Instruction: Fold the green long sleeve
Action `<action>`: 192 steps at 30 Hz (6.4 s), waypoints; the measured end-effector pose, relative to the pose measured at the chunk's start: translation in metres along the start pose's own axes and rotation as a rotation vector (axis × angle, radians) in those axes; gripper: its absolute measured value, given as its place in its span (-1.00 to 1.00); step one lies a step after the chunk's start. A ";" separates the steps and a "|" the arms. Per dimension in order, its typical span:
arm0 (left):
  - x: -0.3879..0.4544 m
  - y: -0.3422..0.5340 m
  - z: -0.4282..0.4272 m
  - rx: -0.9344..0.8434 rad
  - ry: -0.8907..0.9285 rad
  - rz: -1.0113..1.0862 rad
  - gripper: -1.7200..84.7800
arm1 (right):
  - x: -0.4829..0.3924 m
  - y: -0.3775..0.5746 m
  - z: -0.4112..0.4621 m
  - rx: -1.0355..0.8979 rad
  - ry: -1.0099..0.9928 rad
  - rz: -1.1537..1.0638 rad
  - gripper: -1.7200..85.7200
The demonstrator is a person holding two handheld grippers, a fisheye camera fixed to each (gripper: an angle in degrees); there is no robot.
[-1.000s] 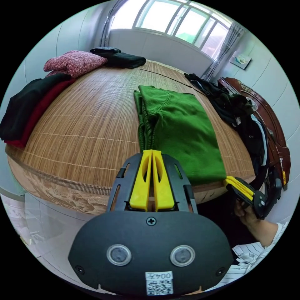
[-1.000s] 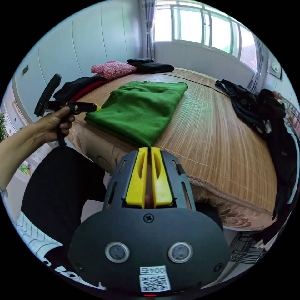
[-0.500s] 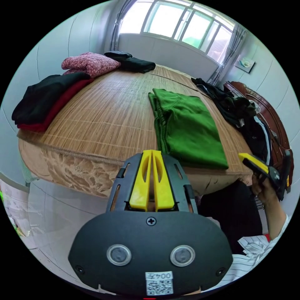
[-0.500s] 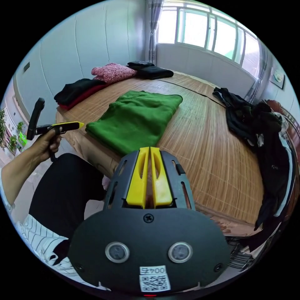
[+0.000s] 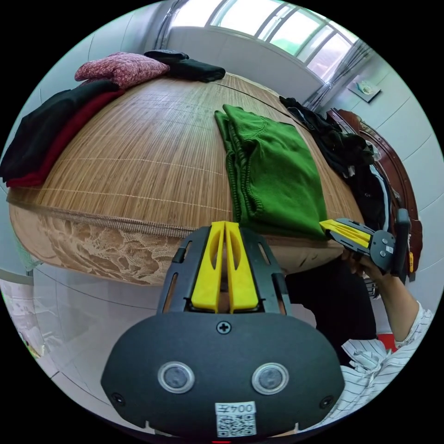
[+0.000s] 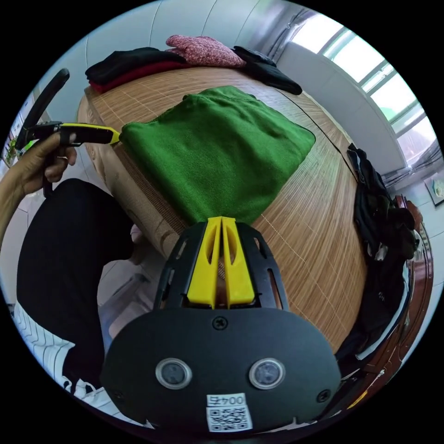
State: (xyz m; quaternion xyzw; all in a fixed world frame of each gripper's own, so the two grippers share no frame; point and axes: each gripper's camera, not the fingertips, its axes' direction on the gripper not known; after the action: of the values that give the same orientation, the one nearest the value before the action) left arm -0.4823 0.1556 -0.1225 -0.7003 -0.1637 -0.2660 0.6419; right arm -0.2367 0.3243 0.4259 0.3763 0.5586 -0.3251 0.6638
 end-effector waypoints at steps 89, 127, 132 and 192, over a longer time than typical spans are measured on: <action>0.056 -0.022 0.027 0.147 0.037 -0.147 -0.96 | 0.207 0.174 0.313 0.090 -1.084 0.438 -0.95; 0.124 0.031 -0.090 0.290 0.905 -0.695 -0.59 | 0.197 0.220 0.281 0.087 -1.329 0.987 -0.86; 0.135 0.021 -0.096 0.333 0.869 -0.743 -0.60 | 0.181 0.224 0.268 0.054 -1.327 0.936 -0.86; 0.454 -0.071 -0.510 0.784 0.131 -0.268 -0.82 | 0.069 -0.490 -0.035 0.610 -0.909 0.014 -0.82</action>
State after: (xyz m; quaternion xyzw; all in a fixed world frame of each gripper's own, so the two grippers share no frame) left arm -0.2403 -0.3892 0.2168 -0.3572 -0.3009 -0.3087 0.8286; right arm -0.6604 0.1062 0.2882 0.3769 0.0936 -0.5979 0.7012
